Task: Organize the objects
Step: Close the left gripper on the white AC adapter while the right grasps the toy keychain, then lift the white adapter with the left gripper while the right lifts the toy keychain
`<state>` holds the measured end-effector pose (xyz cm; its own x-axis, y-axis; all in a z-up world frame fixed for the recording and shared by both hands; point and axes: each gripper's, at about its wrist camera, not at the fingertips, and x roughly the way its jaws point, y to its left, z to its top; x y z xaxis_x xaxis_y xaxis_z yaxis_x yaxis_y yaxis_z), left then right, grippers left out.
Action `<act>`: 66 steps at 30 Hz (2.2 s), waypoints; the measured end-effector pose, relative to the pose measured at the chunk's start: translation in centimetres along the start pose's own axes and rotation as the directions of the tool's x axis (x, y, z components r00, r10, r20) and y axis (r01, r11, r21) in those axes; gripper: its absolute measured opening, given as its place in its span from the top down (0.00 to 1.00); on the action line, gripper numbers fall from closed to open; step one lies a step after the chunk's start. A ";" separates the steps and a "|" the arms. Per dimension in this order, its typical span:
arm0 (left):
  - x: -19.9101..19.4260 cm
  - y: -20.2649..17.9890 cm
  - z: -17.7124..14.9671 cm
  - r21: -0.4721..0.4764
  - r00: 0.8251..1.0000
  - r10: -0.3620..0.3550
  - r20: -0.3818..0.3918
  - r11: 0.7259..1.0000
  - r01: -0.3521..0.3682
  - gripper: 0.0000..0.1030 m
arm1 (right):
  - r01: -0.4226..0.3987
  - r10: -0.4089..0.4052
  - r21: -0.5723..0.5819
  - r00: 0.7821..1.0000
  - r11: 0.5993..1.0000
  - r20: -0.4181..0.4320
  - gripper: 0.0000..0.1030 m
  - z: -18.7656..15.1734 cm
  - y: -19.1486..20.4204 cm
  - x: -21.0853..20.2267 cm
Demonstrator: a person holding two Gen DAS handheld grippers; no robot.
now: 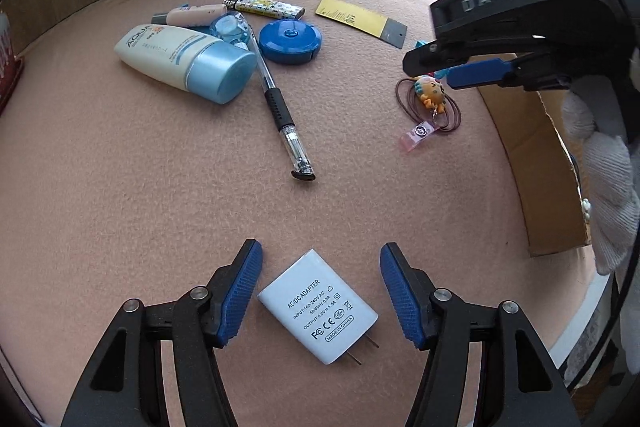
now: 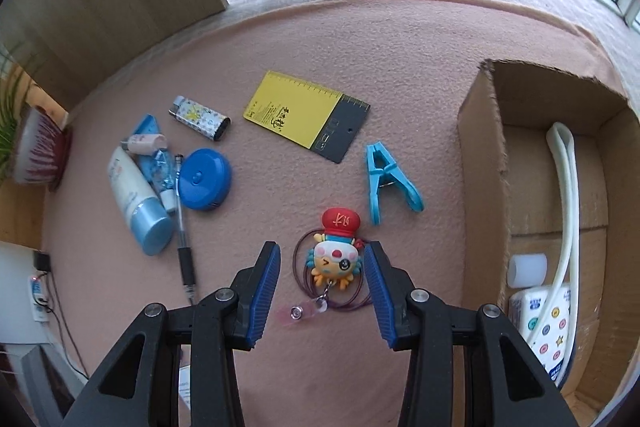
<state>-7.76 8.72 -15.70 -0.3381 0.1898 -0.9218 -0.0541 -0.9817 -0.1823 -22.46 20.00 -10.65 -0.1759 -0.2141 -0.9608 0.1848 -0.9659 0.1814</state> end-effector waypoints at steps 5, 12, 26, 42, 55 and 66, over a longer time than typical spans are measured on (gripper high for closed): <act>-0.2 0.1 -0.2 0.025 1.000 0.009 0.006 1.000 -0.009 0.44 | 0.059 -0.060 -0.024 0.998 0.998 -0.026 0.61 0.3 0.5 1.3; -0.7 0.9 -0.5 0.032 1.000 -0.003 0.007 0.999 0.003 0.51 | 0.100 -0.101 -0.043 0.994 0.994 -0.038 0.75 0.1 0.3 2.0; -1.9 4.0 -1.5 -0.082 0.991 -0.129 0.022 0.988 0.130 0.62 | -0.105 0.104 0.110 0.995 0.988 0.012 0.75 -3.6 -3.7 -1.1; -2.4 7.0 -1.6 -0.194 0.988 -0.152 0.009 0.969 0.151 0.75 | -0.257 0.238 0.144 0.962 0.956 0.135 0.75 -8.1 -4.0 -6.3; -4.0 6.5 -4.9 -0.259 0.982 -0.180 -0.053 0.952 0.161 0.57 | -0.250 0.233 0.103 0.961 0.963 0.152 0.75 -9.7 -4.2 -7.8; -1.9 2.8 -2.3 -0.165 0.997 -0.062 -0.043 0.985 0.054 0.47 | -0.252 0.235 0.070 0.953 0.965 0.189 0.75 -10.1 -4.4 -9.8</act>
<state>-5.09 5.60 -15.21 -0.2938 0.2509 -0.9224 0.0830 -0.9546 -0.2861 -11.83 27.83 -4.13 -0.3071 -0.4589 -0.8337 0.1553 -0.8885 0.4319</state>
